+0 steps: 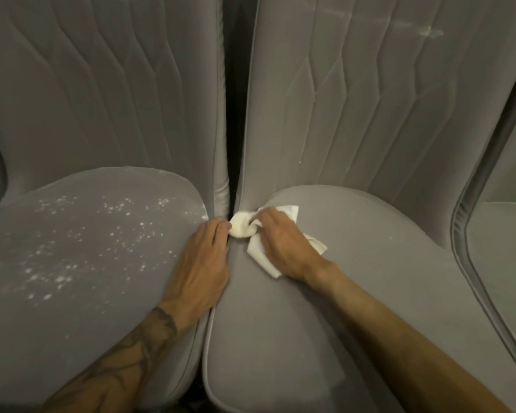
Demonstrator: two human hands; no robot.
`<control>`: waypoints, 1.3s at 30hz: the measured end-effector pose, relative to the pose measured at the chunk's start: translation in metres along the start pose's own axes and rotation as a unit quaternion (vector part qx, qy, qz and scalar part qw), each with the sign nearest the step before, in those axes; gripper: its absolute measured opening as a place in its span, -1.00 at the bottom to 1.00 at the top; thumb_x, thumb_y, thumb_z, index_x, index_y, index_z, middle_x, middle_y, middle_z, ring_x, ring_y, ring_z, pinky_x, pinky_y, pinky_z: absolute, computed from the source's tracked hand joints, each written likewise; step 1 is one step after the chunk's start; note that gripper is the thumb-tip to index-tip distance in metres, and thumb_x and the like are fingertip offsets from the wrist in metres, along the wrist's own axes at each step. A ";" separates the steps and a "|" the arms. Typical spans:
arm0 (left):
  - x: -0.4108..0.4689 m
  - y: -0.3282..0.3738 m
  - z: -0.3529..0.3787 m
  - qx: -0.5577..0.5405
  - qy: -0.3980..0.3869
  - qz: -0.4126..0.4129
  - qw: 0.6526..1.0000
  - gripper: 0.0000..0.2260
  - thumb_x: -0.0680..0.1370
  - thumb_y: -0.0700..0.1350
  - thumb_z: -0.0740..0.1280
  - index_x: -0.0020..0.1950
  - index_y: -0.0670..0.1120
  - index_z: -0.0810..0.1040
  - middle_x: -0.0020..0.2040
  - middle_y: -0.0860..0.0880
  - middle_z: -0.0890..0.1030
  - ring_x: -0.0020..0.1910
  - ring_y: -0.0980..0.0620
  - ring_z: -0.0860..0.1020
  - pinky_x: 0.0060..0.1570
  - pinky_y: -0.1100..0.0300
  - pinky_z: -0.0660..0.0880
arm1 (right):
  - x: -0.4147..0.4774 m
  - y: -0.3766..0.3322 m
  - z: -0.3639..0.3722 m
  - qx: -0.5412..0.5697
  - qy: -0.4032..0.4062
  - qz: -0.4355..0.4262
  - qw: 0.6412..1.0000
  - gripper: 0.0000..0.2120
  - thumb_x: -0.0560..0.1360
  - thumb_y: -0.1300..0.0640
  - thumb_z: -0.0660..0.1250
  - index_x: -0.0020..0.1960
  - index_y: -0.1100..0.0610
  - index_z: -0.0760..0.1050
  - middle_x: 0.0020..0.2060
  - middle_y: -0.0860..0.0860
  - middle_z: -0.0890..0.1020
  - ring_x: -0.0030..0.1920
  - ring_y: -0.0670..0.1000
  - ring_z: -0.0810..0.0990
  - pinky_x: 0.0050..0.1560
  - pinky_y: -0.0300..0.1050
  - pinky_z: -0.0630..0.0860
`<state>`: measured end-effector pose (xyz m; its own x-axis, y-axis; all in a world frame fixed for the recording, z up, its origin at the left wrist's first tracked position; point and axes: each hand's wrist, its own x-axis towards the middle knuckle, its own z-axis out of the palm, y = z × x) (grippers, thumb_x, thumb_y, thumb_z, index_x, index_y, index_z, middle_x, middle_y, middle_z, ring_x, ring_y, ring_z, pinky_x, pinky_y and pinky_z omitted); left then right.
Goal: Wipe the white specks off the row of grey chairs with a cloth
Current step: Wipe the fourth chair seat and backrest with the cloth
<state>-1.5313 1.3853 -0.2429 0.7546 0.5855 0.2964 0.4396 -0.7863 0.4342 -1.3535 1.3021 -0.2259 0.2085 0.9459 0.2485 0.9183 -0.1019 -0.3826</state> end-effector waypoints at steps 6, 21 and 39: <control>-0.001 -0.005 0.002 0.021 0.013 0.015 1.000 -0.58 0.51 -0.46 0.31 0.38 -0.32 0.49 0.30 -0.28 0.54 0.25 -0.30 0.54 0.28 -0.19 0.51 | -0.019 -0.017 0.005 0.034 -0.020 -0.035 0.999 -0.84 0.55 0.36 0.22 0.10 0.30 0.51 0.03 0.22 0.54 0.03 0.22 0.48 0.17 0.04 0.39; 0.001 -0.003 0.008 0.086 -0.002 0.006 0.996 -0.59 0.54 -0.41 0.30 0.40 -0.29 0.48 0.35 -0.29 0.52 0.31 -0.30 0.50 0.39 -0.18 0.44 | -0.073 0.064 -0.045 -0.103 0.116 0.256 0.954 -0.76 0.47 0.35 0.08 -0.02 0.45 0.48 -0.11 0.38 0.53 -0.14 0.36 0.52 -0.08 0.25 0.47; -0.002 0.002 0.003 0.047 0.009 0.021 0.999 -0.56 0.50 -0.39 0.21 0.39 -0.30 0.47 0.31 -0.27 0.52 0.28 -0.29 0.51 0.32 -0.17 0.48 | -0.015 -0.010 -0.004 0.033 -0.013 0.029 0.999 -0.70 0.53 0.39 0.20 0.25 0.36 0.46 0.16 0.28 0.50 0.16 0.26 0.47 0.27 0.10 0.34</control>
<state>-1.5308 1.3820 -0.2458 0.7645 0.5544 0.3289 0.4523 -0.8249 0.3390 -1.3643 1.2874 -0.2226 0.2514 0.9469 0.2005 0.8807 -0.1379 -0.4531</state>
